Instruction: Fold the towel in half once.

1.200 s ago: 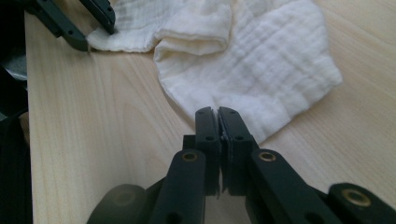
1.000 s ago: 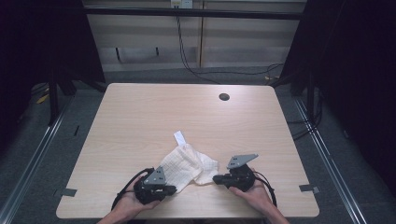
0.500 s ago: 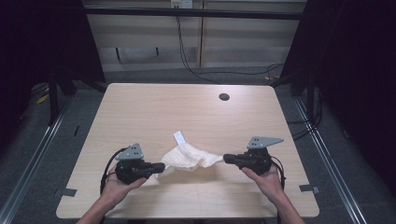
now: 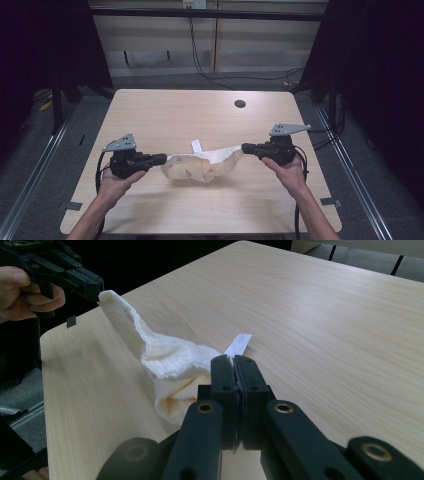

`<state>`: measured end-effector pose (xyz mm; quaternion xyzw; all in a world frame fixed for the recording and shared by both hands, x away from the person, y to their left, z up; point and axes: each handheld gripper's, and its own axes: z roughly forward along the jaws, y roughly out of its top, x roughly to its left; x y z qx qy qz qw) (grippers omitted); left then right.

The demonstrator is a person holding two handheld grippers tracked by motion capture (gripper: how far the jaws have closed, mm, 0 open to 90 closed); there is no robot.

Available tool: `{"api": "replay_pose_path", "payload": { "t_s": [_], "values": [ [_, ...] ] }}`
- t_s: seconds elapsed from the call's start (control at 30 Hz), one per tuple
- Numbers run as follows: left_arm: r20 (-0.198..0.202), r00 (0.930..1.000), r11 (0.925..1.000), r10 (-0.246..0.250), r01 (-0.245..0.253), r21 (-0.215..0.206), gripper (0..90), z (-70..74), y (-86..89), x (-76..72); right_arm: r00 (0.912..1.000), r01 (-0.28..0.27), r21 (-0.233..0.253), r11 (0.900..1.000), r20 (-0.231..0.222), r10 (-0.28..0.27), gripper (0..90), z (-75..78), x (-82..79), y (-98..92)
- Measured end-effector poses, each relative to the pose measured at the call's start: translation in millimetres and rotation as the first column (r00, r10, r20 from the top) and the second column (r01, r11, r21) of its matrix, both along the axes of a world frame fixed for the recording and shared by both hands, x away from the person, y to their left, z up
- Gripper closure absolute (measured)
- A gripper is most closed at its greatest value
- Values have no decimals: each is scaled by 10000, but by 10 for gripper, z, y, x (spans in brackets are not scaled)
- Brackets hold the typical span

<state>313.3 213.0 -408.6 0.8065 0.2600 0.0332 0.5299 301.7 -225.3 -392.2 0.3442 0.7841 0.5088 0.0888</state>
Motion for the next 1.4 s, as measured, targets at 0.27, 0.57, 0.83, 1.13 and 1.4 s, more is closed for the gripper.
{"api": "replay_pose_path", "payload": {
  "t_s": [0.27,0.57,0.83,1.13,1.4],
  "values": [
    [177,9997,9996,143,-139,-236,866,158,47,5,9999,-39,163,9999,164,36,886,169,5,-31],
    [829,9960,9976,327,-274,-641,866,512,95,-29,9974,49,180,9998,721,-62,886,468,-65,-143],
    [1644,9863,9975,150,-33,-711,866,806,55,-163,9855,-224,293,9993,1688,171,886,798,-255,-147],
    [1953,9808,9952,-15,206,-958,867,1030,113,-320,9781,-517,587,9969,2046,387,886,1038,-493,-196],
    [1982,9802,9975,-26,165,-684,866,1051,87,-382,9781,-828,865,9928,1982,643,886,1080,-665,-223]
  ]
}}
